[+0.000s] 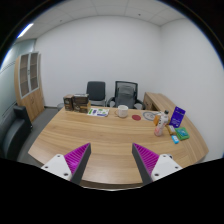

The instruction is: Pour water

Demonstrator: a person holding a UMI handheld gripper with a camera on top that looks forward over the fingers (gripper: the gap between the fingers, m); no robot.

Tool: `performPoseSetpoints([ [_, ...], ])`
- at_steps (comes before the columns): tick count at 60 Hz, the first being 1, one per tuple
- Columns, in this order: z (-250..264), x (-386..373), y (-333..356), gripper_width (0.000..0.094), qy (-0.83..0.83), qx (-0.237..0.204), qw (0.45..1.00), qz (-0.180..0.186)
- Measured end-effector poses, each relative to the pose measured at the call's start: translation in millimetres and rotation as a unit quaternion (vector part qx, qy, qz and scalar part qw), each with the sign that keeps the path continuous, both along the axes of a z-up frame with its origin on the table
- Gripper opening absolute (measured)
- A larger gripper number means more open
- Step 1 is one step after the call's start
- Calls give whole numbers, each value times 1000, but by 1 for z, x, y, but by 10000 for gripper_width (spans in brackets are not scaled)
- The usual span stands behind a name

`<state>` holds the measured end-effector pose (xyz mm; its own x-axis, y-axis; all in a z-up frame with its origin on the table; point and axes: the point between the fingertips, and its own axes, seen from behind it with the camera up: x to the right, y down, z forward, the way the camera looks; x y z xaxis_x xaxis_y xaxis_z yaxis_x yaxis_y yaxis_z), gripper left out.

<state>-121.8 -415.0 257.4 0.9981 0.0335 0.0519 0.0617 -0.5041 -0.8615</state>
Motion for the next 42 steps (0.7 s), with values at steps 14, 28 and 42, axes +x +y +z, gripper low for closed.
performPoseSetpoints([
  [14, -30, 77, 20, 855, -17, -6, 999, -32],
  [28, -75, 199, 86, 858, -28, 9, 997, -72],
  [42, -114, 299, 199, 856, -35, 48, 995, -77],
])
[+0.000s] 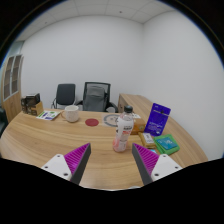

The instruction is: Pour water

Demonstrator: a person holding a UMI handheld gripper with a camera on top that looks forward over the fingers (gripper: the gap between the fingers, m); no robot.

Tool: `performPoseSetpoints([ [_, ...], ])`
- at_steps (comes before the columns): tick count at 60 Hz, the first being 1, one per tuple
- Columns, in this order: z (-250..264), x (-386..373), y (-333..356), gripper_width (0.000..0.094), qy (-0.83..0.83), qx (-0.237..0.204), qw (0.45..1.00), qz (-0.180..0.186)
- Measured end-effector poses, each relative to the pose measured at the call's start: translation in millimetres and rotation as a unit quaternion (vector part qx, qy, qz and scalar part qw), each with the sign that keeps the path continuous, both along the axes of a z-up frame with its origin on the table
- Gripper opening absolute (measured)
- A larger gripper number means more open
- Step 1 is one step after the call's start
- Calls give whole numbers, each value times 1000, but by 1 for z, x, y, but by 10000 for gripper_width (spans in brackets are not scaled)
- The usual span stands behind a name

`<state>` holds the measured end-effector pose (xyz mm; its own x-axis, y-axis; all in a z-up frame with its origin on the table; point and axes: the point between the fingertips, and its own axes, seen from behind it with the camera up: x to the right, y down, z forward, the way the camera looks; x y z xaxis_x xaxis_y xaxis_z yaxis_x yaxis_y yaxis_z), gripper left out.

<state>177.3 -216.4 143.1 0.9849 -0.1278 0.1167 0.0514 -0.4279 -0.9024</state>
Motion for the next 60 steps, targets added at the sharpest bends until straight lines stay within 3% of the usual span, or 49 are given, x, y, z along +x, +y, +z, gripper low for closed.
performPoseSetpoints([
  [9, -39, 45, 67, 856, 24, -4, 1000, -9],
  [22, -83, 61, 138, 813, 46, 1, 999, 14],
  [29, -92, 63, 161, 660, 48, 13, 999, 18],
  [34, -92, 72, 169, 477, 48, 25, 999, 2],
  [44, -91, 72, 175, 335, 62, 35, 997, -3],
  [48, -85, 74, 175, 281, 52, 38, 998, -9],
  [60, -37, 75, 183, 282, -6, 44, 999, -31],
])
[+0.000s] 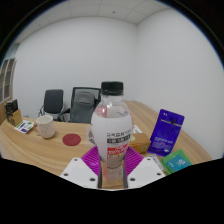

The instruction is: Pour water

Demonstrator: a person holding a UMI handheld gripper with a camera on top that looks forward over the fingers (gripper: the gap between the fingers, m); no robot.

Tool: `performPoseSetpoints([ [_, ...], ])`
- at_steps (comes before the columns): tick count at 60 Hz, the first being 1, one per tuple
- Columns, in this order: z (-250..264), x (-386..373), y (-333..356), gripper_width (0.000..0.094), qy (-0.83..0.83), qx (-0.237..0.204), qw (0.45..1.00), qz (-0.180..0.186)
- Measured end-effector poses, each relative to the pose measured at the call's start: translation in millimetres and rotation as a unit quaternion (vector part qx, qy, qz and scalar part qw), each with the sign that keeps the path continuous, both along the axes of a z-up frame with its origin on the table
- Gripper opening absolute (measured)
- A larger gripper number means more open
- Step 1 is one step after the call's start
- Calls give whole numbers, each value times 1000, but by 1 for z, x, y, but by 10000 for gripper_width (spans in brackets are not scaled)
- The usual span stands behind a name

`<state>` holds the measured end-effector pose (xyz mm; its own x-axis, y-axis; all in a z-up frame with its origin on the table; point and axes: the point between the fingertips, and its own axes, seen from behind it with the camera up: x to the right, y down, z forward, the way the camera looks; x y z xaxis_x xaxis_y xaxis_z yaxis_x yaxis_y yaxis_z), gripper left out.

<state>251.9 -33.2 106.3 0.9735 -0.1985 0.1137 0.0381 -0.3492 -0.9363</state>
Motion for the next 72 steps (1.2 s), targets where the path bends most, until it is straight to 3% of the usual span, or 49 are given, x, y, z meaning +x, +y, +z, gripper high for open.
performPoseSetpoints([
  [12, 96, 11, 35, 283, -191, -3, 981, -28],
  [20, 144, -10, 85, 282, -382, -32, 923, -30],
  [34, 165, -84, 175, 281, -662, -87, 743, 40],
  [47, 119, -140, 223, 278, -812, -134, 555, 122],
  [54, 99, -155, 230, 279, -849, -142, 487, 145],
  [65, 86, -155, 232, 280, -838, -149, 501, 156],
  [72, 97, -155, 230, 281, -781, -123, 593, 155],
])
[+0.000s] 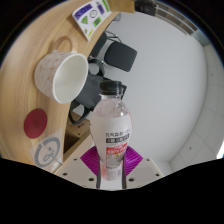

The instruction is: Pour water

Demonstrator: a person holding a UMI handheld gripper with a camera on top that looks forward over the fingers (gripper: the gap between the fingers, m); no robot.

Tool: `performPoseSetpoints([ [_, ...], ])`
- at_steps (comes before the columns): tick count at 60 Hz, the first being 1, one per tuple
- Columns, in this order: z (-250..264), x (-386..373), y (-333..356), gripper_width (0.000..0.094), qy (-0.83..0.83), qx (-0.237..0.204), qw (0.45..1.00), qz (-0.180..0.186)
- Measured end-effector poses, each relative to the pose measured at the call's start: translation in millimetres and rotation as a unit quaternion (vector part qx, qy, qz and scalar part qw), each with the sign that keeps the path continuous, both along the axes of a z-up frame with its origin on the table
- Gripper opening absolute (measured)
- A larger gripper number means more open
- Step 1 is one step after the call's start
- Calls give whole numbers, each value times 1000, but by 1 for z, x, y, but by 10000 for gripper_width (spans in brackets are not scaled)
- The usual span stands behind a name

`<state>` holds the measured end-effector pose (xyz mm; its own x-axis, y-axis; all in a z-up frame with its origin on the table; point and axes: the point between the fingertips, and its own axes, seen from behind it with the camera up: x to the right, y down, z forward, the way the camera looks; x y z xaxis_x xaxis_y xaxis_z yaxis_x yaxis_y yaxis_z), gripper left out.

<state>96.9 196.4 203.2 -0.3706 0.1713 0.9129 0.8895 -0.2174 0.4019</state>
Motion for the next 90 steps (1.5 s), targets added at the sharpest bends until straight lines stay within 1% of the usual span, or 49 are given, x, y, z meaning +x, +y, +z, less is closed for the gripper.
performPoseSetpoints([
  [4, 12, 0, -4, 279, 114, 16, 993, -8],
  [8, 24, 2, -11, 281, 251, 33, 967, -17],
  [12, 34, -1, -19, 282, 380, 52, 923, -24],
  [18, 33, -4, -29, 281, 554, 50, 831, -21],
  [24, 13, -12, -33, 282, 674, 35, 738, -23],
  [29, -21, -18, -34, 280, 741, 18, 671, -40],
  [35, -61, -17, -31, 280, 784, 1, 617, -59],
  [40, -92, -14, -29, 280, 808, -8, 584, -77],
  [49, -128, -7, -26, 287, 823, -15, 560, -89],
  [54, -150, -4, -30, 292, 825, -18, 555, -107],
  [56, -144, -3, -29, 297, 830, -8, 552, -86],
  [60, -146, -2, -32, 339, 830, -6, 552, -83],
  [62, -146, -2, -32, 389, 829, -5, 554, -80],
  [66, -146, -3, -32, 454, 825, -6, 559, -83],
  [68, -149, -2, -34, 496, 824, -12, 559, -96],
  [69, -153, -2, -36, 533, 823, -18, 557, -106],
  [70, -155, -2, -38, 592, 823, -23, 556, -114],
  [73, -157, 0, -46, 816, 820, -33, 556, -130],
  [74, -156, 2, -49, 871, 819, -32, 556, -135],
  [76, -151, 5, -56, 850, 818, -27, 557, -141],
  [80, -132, 9, -75, 860, 814, -21, 561, -148],
  [90, -81, 3, -157, 858, 820, -18, 544, -180],
])
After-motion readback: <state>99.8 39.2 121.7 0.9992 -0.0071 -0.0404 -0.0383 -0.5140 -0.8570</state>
